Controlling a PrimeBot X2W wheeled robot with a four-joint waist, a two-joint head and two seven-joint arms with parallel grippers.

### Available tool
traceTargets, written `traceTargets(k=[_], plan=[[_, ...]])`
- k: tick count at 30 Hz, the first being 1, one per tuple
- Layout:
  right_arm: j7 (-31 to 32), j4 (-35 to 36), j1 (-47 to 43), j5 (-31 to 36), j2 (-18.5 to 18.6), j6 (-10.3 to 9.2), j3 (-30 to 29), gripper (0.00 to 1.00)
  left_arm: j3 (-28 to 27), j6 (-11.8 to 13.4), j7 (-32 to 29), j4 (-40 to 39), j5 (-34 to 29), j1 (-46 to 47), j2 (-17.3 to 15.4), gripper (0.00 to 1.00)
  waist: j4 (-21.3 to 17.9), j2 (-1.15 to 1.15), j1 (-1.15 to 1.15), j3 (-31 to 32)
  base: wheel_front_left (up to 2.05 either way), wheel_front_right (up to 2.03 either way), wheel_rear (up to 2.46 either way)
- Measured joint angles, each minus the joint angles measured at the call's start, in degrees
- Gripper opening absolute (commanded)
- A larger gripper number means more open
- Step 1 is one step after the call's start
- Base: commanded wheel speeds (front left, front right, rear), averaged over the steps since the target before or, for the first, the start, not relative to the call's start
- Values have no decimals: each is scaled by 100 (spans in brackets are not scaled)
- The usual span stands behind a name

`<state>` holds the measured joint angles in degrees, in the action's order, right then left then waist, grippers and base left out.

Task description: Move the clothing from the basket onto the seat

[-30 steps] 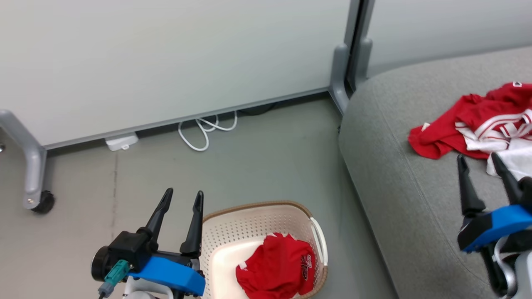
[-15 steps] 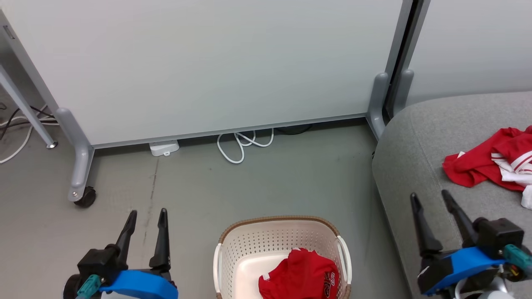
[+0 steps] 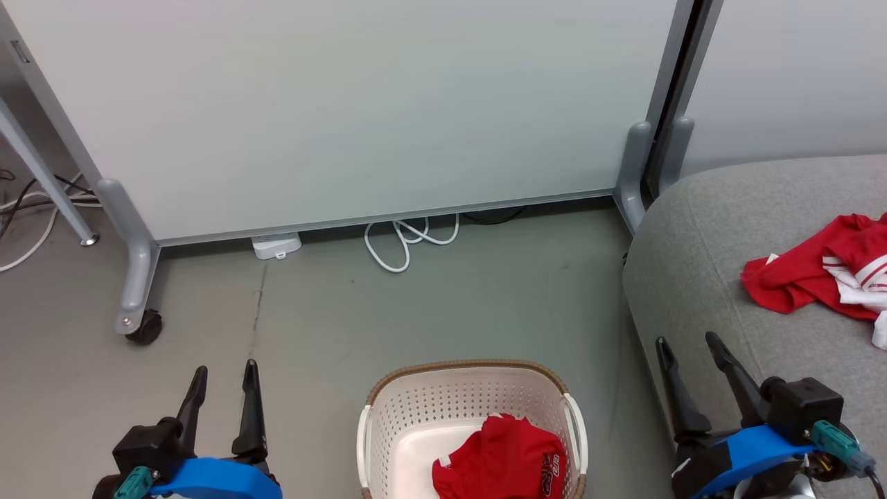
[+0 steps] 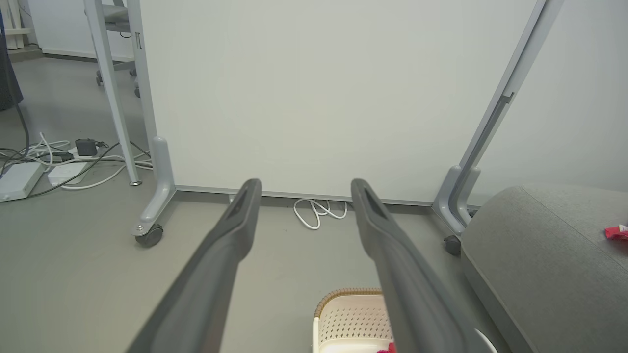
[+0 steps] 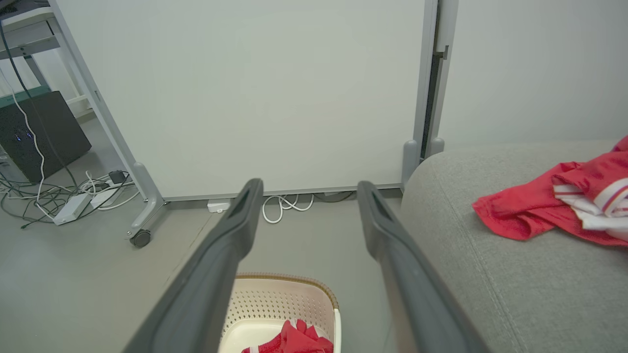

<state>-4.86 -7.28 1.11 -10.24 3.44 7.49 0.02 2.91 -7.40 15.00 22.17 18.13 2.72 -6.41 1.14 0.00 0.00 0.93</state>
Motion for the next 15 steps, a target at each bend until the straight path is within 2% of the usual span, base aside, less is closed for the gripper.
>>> traceTargets(k=[15], plan=[[-59,-32,48,-49,-35,0,60,100,82,-1,0,-8,-66,-17,56,100,-78,0,0,-85,0,0,0]])
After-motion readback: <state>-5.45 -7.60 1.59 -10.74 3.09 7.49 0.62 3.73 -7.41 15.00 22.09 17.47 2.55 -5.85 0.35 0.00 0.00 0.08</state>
